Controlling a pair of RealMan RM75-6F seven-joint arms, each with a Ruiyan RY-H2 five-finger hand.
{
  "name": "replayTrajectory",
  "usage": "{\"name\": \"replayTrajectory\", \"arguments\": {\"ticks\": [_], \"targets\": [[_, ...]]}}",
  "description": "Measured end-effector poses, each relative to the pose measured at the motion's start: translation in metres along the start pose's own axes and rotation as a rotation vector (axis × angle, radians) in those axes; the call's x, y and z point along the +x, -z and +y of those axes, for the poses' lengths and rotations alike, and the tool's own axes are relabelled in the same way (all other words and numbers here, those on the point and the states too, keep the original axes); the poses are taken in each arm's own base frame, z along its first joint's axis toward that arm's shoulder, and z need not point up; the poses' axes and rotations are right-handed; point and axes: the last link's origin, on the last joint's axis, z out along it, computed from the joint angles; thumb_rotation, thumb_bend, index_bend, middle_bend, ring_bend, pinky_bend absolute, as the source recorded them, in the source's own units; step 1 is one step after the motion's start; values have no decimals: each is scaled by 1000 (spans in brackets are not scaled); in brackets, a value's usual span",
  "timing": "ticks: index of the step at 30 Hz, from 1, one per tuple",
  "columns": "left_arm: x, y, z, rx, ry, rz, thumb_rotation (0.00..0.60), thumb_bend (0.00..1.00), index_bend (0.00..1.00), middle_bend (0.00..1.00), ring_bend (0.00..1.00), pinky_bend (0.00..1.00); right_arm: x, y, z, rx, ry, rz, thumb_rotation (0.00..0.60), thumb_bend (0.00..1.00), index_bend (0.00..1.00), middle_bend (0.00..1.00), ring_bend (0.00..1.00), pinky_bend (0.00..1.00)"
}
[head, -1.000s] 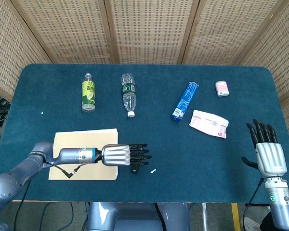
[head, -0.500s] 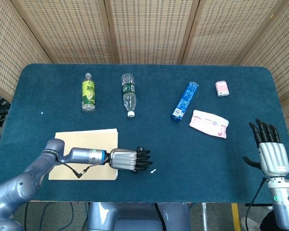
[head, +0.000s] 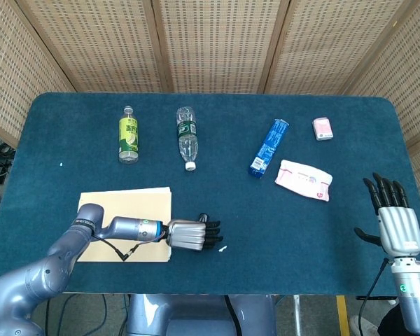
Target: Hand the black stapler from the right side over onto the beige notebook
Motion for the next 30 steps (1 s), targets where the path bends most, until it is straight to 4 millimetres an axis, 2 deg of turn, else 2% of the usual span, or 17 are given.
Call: {"name": "replayTrajectory", "arguments": {"ticks": [6, 8, 11, 13, 15, 21, 30], "targets": [[-2, -5, 4, -6, -13, -2, 600, 327, 417, 302, 297, 273, 0, -1, 1, 7, -4, -6, 600, 0, 0, 0, 0, 0], [-3, -8, 6, -10, -20, -3, 600, 365, 481, 357, 342, 306, 0, -1, 1, 14, -4, -5, 600, 0, 0, 0, 0, 0], [-2, -10, 8, -5, -24, 10, 600, 542, 621, 470, 438, 386, 1, 0, 0, 21, -10, -4, 600, 0, 0, 0, 0, 0], [-2, -10, 8, -5, -28, 15, 600, 631, 668, 503, 471, 421, 1, 0, 0, 22, -10, -4, 600, 0, 0, 0, 0, 0], [-2, -10, 9, -5, -27, 17, 600, 664, 692, 519, 488, 438, 1, 0, 0, 23, -10, -5, 600, 0, 0, 0, 0, 0], [-2, -5, 6, -6, -33, 25, 600, 667, 718, 532, 498, 445, 1, 1, 0, 25, -11, -8, 600, 0, 0, 0, 0, 0], [5, 25, -15, 38, -77, 52, 600, 669, 727, 538, 502, 450, 0, 3, -4, 38, -13, -12, 600, 0, 0, 0, 0, 0]]}}
